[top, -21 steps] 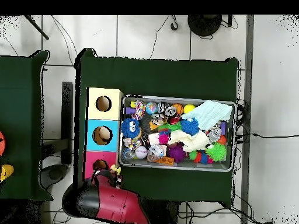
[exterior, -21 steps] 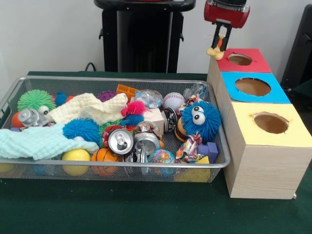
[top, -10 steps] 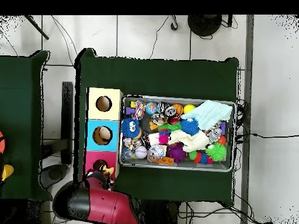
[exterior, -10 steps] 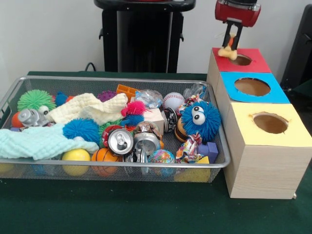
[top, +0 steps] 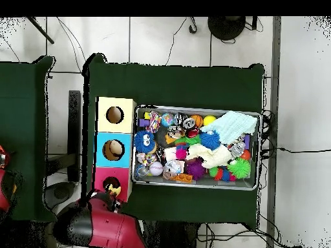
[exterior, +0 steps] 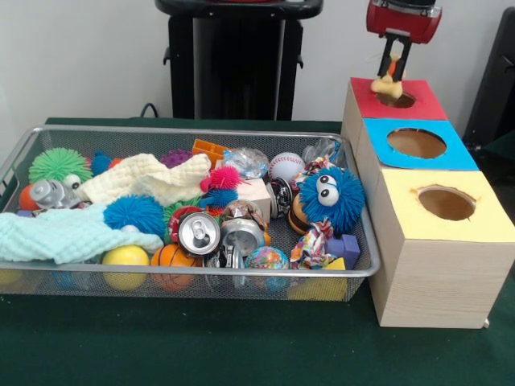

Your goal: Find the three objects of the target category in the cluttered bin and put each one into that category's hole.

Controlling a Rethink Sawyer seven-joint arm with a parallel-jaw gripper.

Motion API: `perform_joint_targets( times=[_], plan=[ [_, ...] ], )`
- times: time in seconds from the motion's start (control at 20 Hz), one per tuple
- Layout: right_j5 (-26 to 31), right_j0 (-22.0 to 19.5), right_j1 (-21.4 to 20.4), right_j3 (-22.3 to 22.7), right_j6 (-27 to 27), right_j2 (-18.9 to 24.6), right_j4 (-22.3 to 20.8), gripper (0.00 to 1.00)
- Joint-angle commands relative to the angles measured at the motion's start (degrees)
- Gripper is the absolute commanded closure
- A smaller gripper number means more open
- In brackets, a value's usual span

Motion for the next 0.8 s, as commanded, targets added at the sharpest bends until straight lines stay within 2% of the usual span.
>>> perform_joint_targets(
  times=[0.05,0.35,0.8],
  plan=[
    [-3.68,-3.34,4.18,-0.51,10.87,5.98,1.27,1.00],
    [-3.87,-2.65,4.90,-1.16,11.29,5.20,1.01,1.00],
    [-3.33,-1.08,7.92,-5.09,12.61,4.17,2.08,1.00]
  ],
)
